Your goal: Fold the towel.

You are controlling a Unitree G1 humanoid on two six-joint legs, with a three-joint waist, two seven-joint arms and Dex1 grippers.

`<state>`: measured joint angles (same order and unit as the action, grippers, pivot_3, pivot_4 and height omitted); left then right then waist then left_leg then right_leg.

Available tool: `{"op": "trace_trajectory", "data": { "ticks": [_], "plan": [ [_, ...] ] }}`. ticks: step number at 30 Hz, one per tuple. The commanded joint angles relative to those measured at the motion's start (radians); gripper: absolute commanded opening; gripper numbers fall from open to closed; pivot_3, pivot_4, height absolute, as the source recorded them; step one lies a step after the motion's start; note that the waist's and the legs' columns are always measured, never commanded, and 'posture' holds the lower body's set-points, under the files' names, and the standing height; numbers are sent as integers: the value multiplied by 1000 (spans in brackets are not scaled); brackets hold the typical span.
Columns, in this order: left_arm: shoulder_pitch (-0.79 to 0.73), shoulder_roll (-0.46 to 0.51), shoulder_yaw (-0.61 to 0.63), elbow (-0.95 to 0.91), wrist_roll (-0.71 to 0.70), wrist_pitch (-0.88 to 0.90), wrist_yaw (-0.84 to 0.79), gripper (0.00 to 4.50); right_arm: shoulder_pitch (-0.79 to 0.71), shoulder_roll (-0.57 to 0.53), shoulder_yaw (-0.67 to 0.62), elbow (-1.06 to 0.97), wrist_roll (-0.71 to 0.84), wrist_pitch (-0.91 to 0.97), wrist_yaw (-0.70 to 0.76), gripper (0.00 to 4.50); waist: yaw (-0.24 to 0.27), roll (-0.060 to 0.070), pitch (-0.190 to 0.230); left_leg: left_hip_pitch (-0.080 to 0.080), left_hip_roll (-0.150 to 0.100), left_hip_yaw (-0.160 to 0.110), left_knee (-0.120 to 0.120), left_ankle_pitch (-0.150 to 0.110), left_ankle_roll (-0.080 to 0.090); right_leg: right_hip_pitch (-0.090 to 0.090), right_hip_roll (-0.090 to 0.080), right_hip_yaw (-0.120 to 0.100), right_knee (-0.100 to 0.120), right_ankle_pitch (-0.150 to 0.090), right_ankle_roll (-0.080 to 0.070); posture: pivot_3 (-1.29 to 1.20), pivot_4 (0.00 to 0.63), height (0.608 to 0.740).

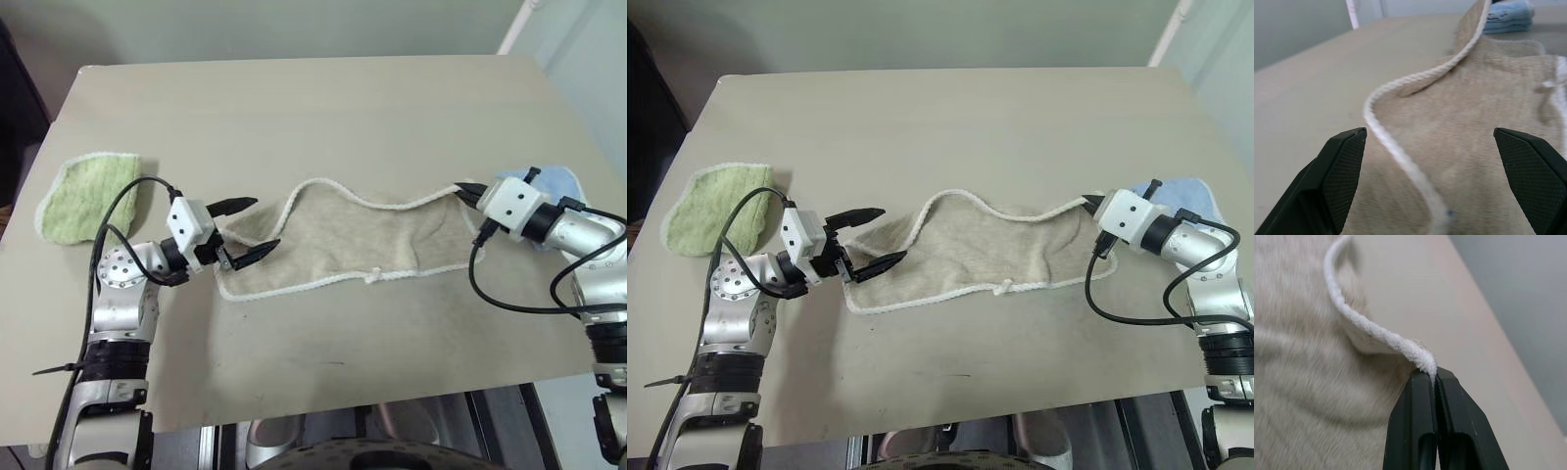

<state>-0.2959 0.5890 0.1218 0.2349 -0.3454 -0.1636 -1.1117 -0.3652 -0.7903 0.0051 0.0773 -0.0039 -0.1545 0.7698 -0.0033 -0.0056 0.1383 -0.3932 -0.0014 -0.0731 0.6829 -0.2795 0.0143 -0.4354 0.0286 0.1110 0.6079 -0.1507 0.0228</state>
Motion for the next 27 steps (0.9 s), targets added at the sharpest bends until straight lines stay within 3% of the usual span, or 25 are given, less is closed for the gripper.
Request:
{"op": "trace_trajectory", "data": {
  "ticks": [1, 8, 12, 27],
  "plan": [
    [-13, 2, 10, 4, 0, -38, 3, 4500, 0, -15, -33, -39, 19, 15, 7, 58, 0, 0, 0, 0, 0, 0, 0, 0, 0, 0, 0, 0, 0, 0, 0, 0, 150, 740],
    [-15, 3, 6, 11, -2, -48, 4, 4500, 1, -14, -35, -44, 19, 23, 8, 58, 0, 0, 0, 0, 0, 0, -1, -1, 0, -1, 0, 0, 1, 2, 4, 0, 150, 740],
    [-28, 13, -9, 53, 83, -95, 66, 4500, -65, -7, -54, -140, 78, 111, 17, 58, -2, 1, 1, 0, 0, 0, -1, -1, 0, -2, 0, 0, 1, 2, 3, 0, 150, 740],
    [-32, 14, -15, 67, 87, -113, 74, 4500, -62, -7, -59, -164, 80, 146, 20, 58, -3, 0, 0, -1, 0, 0, -1, -1, 0, -3, 0, -1, 1, 3, 5, 0, 150, 740]
  ]
}}
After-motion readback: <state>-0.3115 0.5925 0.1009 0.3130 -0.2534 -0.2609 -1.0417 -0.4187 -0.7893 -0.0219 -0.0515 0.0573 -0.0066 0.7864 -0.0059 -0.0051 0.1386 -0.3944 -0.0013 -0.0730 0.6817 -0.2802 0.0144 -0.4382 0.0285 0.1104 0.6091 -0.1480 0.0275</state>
